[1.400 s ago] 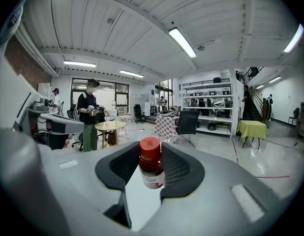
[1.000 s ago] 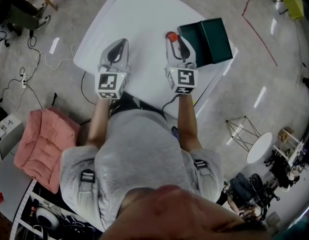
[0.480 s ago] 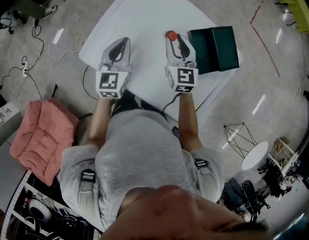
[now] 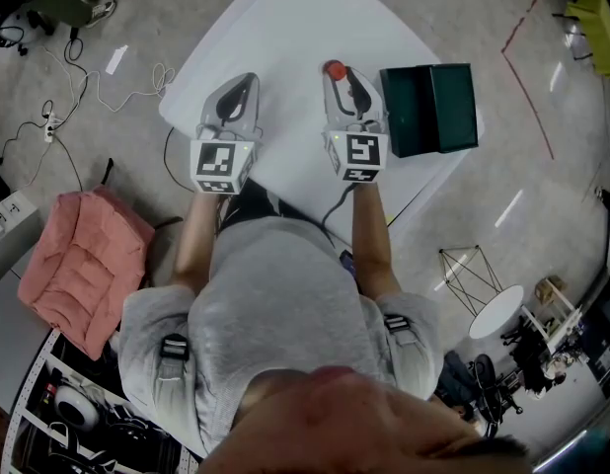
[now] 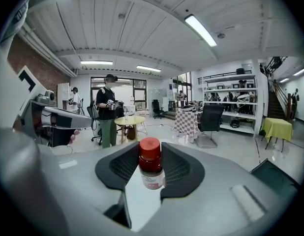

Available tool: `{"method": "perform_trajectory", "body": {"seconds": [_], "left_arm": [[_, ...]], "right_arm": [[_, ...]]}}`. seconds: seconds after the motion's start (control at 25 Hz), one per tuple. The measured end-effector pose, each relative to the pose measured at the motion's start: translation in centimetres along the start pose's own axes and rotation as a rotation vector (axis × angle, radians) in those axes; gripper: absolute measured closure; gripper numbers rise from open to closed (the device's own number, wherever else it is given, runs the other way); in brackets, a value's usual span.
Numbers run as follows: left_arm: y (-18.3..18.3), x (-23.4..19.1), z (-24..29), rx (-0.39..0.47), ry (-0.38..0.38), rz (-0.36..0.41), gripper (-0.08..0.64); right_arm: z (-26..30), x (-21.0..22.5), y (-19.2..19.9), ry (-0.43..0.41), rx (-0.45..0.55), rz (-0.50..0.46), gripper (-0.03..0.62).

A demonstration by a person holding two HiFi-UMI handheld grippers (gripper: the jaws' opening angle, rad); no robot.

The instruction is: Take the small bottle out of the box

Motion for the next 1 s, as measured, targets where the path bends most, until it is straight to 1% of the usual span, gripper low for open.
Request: {"method": "perform_trajectory", "body": {"seconds": [0.52, 1.0], "left_arm": [[1.5, -1.6, 2.6, -0.047, -0.001, -0.026, 0.548], [3.1, -2.7, 5.5, -0.093, 0.016, -0.042, 0.548]], "right_arm": [[3.5, 0.5, 1.6, -0.010, -0.048, 0.007, 0.454], [7.2, 1.4, 2.7, -0.017, -0.080, 0.020, 0.454]]}}
Point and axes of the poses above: the fingertips, and each gripper's own axes: z forward along the fingers, x to its right, y out of its underside, the point moved 1 cm from there along -z, backward along the fingers, and after that the axes turned 2 degrees about z, right-handed, at the moved point
